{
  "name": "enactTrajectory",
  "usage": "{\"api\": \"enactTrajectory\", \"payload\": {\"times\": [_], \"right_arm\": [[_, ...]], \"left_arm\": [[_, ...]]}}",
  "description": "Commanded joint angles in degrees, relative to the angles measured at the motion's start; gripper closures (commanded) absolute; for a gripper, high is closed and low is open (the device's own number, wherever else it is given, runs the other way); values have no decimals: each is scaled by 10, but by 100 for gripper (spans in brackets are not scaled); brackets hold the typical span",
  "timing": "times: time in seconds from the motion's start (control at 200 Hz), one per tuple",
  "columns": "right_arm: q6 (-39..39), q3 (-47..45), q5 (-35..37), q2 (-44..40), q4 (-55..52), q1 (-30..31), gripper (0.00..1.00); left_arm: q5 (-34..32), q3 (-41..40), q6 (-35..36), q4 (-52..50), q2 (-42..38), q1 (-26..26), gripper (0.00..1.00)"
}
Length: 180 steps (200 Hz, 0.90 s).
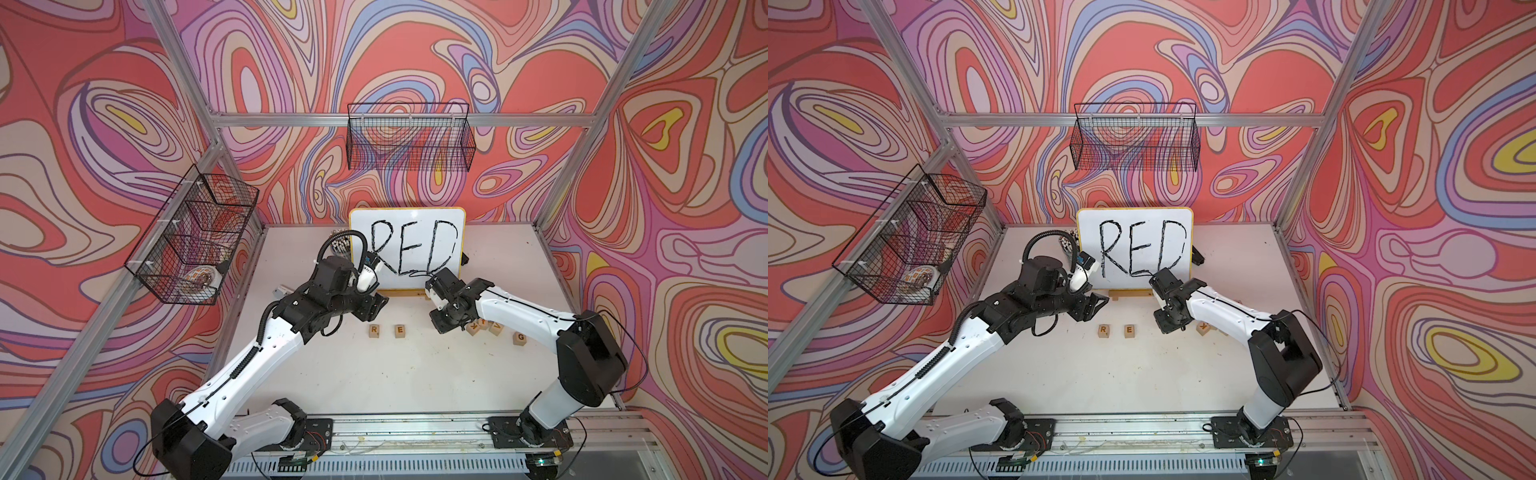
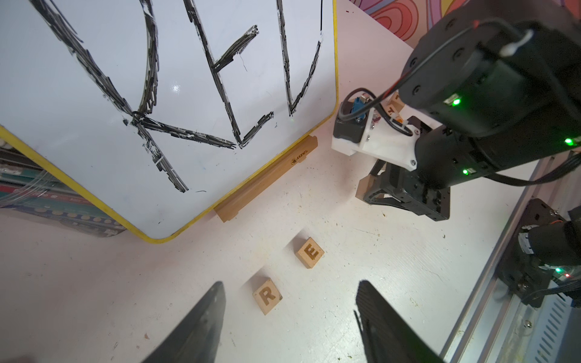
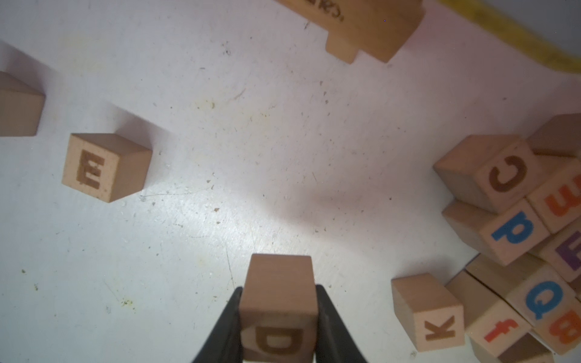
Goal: Assemble the uppercase word "red" with letter blocks
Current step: Place the letter block at the center of the board.
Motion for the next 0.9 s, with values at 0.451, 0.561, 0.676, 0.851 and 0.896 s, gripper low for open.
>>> {"api": "enactTrajectory", "payload": {"times": [0.451, 0.561, 0.676, 0.851, 0.896], "right_arm": [[-65, 33, 18, 45, 8, 26, 84], [-71, 39, 20, 58, 3, 26, 83], [-72, 44, 23, 70, 1, 26, 81], [-73, 54, 15, 93, 4, 29, 79], [-73, 57, 14, 97, 5, 29, 79]], "left_arm": [[10, -5, 2, 7, -10, 4, 31], [10, -5, 3, 6, -11, 4, 31], [13, -4, 1, 6, -12, 4, 31], [15, -4, 2, 6, -14, 4, 31], [16, -4, 2, 6, -13, 4, 31]]}}
